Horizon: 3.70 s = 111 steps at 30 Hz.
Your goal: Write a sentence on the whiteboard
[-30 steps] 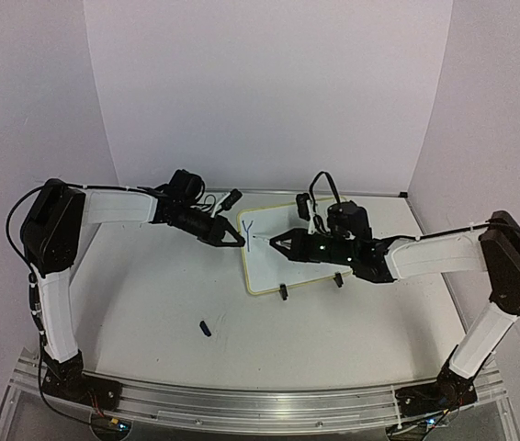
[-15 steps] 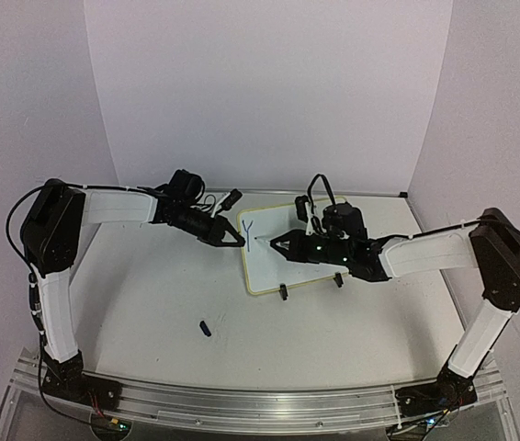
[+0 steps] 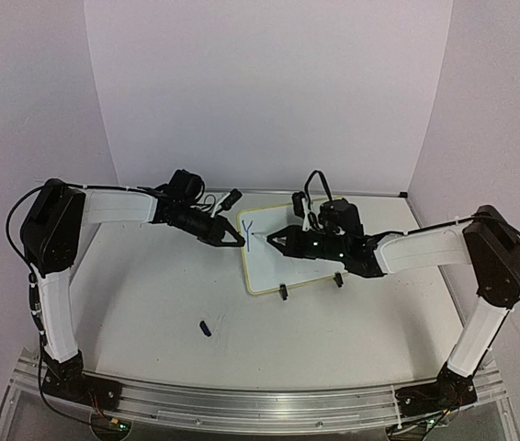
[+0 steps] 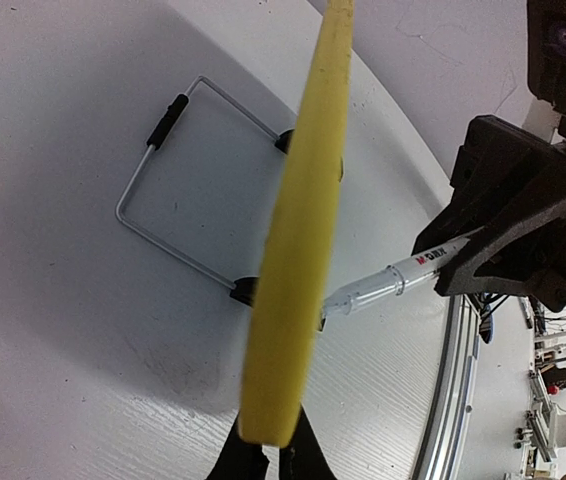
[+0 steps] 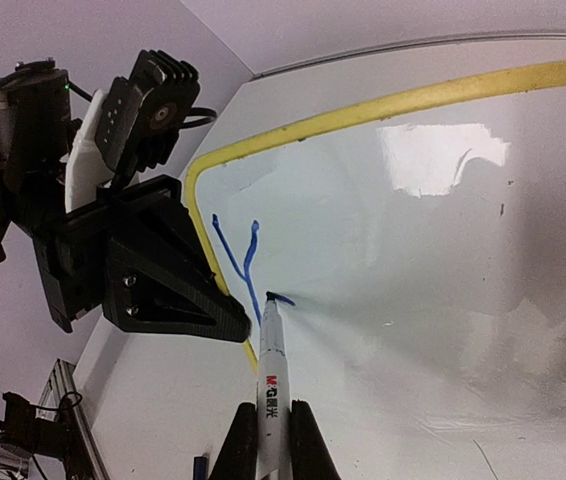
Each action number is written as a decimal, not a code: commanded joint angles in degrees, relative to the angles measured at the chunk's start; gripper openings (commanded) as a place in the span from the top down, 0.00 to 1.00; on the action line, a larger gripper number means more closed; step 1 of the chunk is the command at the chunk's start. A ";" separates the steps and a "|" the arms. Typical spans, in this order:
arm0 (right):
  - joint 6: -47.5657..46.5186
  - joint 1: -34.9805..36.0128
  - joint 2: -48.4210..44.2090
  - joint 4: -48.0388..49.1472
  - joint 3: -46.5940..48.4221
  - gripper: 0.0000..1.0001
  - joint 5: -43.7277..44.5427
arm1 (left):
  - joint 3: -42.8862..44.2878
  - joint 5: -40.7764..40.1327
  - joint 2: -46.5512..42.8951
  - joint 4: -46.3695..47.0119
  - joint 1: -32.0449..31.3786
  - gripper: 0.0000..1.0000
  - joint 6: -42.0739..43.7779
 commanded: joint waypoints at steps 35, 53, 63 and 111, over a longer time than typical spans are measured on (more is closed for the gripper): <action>-2.08 -0.27 -2.35 -0.44 0.16 1.00 1.31 | 0.31 0.13 -0.33 -0.15 0.04 1.00 1.55; -1.53 -0.28 -1.79 -0.45 -0.64 1.00 1.77 | 0.31 0.27 -0.33 -0.15 -0.03 1.00 1.57; -1.23 -0.31 -1.76 -0.52 -2.24 1.00 1.91 | 0.39 0.26 -0.33 -0.15 -0.05 1.00 1.48; -1.57 -0.99 -2.37 -0.10 -0.11 1.00 0.72 | 0.40 0.14 -0.12 -0.33 -0.05 1.00 1.65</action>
